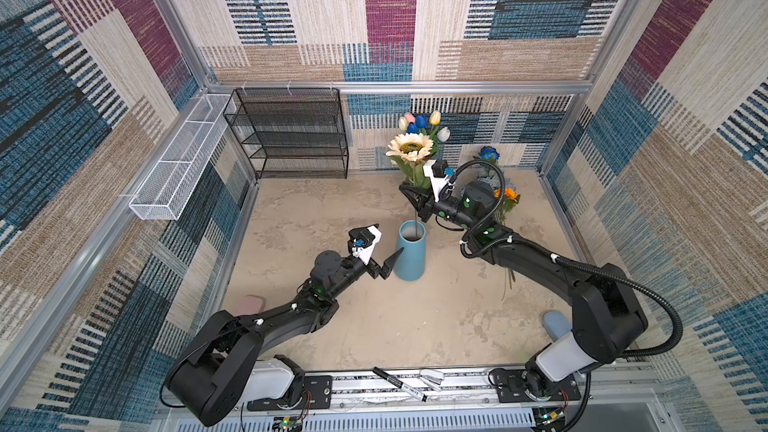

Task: Arrange the flowers into the vase
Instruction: 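Lower the daisy stem into the teal vase and open the right gripper, then move the right gripper back and grasp the orange carnation stem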

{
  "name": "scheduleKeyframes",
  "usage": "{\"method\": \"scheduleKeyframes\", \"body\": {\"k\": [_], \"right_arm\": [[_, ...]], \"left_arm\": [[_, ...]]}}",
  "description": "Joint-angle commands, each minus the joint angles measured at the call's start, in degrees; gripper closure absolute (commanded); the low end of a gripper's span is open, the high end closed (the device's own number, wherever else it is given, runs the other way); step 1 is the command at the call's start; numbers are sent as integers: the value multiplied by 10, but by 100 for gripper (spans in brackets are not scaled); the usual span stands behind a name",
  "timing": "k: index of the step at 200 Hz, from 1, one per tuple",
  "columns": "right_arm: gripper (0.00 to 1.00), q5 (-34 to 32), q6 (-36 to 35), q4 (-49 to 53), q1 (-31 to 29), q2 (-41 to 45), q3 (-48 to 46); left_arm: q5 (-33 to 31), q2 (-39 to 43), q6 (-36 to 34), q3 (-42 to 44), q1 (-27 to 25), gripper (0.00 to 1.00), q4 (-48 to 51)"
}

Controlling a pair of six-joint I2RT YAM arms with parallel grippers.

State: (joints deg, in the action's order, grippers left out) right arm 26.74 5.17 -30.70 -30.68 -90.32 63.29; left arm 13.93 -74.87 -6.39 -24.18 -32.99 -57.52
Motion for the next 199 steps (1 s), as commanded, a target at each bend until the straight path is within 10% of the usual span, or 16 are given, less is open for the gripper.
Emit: {"method": "scheduleKeyframes", "body": {"k": [1, 25, 125, 168, 199], "right_arm": [[79, 5, 18, 56, 0, -1, 20], [78, 13, 18, 100, 0, -7, 50], [19, -137, -41, 122, 2, 132, -20], [20, -240, -48, 95, 46, 203, -90], [48, -229, 73, 236, 220, 151, -59]], "left_arm": [[1, 2, -13, -1, 0, 4, -18], [-3, -1, -14, -1, 0, 4, -20], [-4, 10, -14, 1, 1, 3, -22], [-3, 13, -2, 7, 0, 2, -30], [27, 31, 21, 0, 0, 3, 22]]}}
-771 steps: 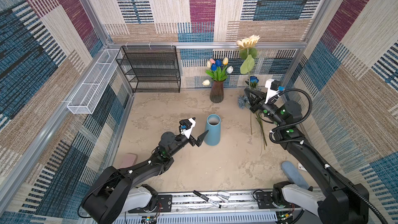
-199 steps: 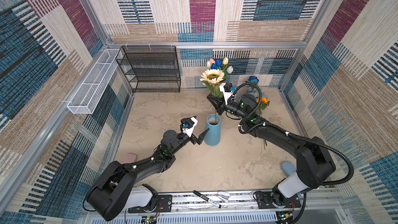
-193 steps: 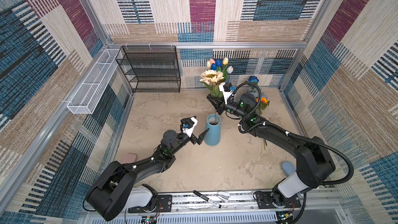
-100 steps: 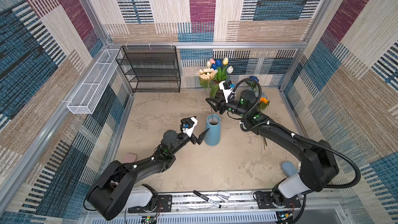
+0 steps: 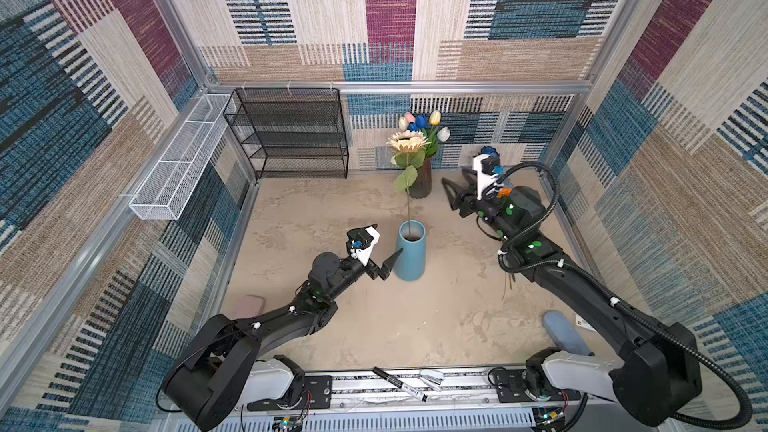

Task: Arrange the flowers into the vase
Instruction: 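Move the right gripper back and grasp the orange carnation stem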

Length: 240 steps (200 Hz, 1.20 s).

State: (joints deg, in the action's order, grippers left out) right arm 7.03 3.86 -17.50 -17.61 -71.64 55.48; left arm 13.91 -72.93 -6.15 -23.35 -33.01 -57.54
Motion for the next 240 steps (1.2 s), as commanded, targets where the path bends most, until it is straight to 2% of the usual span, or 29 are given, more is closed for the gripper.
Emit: {"method": "scheduleKeyframes", "body": {"k": [1, 24, 47, 68, 84, 118, 155, 176, 209, 240], "right_arm": [[48, -31, 88, 108, 94, -37, 19], [63, -9, 110, 165, 190, -86, 12], [66, 33, 120, 179, 254, -128, -7], [69, 57, 112, 201, 283, -181, 2], [70, 72, 101, 201, 289, -214, 7], [64, 140, 100, 175, 289, -249, 12], [64, 158, 99, 175, 276, -275, 20], [64, 143, 95, 174, 263, -291, 20], [74, 127, 98, 166, 260, -307, 27], [89, 127, 95, 171, 258, -304, 36]], "left_arm": [[29, 12, 19, -9, 1, 3, 26], [32, 15, 30, -2, 1, 4, 38], [15, 15, 31, 21, 1, 4, 5], [14, 13, 26, 18, 0, 4, 11], [16, 10, 24, 14, 1, 5, 15], [15, 2, 23, 13, 1, 4, 10], [20, -6, 27, 10, 1, 5, 8], [19, -10, 24, 9, 0, 5, 6], [19, -11, 21, 5, 1, 5, 9], [16, -6, 20, 5, 1, 5, 14]]}}
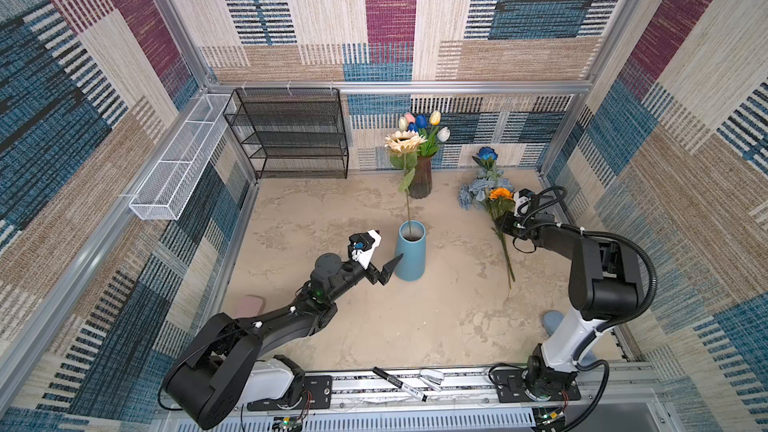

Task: Arrange the flowers into the vase
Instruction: 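Move the right gripper back and grasp the orange carnation stem, then lift the orange carnation and carry it over the teal vase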

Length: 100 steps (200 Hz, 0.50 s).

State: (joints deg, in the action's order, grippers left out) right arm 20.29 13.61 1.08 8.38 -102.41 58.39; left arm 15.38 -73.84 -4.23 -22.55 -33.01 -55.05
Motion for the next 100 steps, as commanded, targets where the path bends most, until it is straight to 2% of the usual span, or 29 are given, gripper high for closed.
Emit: {"method": "scheduleKeyframes", "body": {"k": [1, 100], "right_arm": [[90, -7, -2, -14, -2, 3, 8], [90, -35, 0, 41, -6, 100, 25]], "left_arm": [[1, 3, 1, -3, 1, 5, -11], [-1, -2, 0, -5, 0, 5, -18]]}}
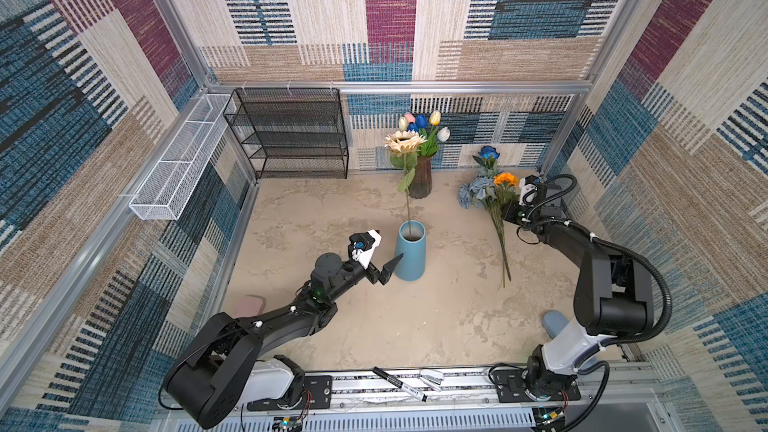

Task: Arrange the flowers into the vase
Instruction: 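Lift the orange carnation and carry it over the teal vase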

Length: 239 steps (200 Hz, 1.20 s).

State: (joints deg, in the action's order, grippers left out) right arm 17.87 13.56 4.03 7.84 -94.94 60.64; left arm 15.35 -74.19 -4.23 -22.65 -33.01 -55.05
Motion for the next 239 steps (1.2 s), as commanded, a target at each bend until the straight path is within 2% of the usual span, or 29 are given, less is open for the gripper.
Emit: {"method": "scheduleKeyframes", "body": {"k": [1, 31, 54, 84, 113, 147, 184, 219, 239], "right_arm": [[90, -11, 1, 11, -1, 27, 3], [90, 16, -7, 6, -7, 83, 4], [89, 45, -26, -19, -37, 152, 7], [89, 127, -5, -124, -70, 247, -6], [89, 221, 9, -246, -118, 280, -18], [87, 265, 5, -394, -198, 289, -47], [87, 254, 10, -517, -262, 270, -53], [87, 247, 77, -664, -292, 224, -48], [88, 248, 118, -713, -309, 179, -18]], "left_arm": [[-1, 1, 0, -4, 0, 5, -18], [-2, 6, -2, -3, 1, 5, -16], [-4, 9, -3, -3, 1, 4, -18], [-4, 4, -4, -5, 0, 4, -27], [-1, -5, -3, -9, 1, 4, -41], [4, 1, 0, -11, 0, 5, -38], [-1, 21, -5, -6, 0, 5, -24], [-6, 26, -6, -2, 0, 5, -19], [-4, 22, -5, -4, 1, 5, -27]]}}
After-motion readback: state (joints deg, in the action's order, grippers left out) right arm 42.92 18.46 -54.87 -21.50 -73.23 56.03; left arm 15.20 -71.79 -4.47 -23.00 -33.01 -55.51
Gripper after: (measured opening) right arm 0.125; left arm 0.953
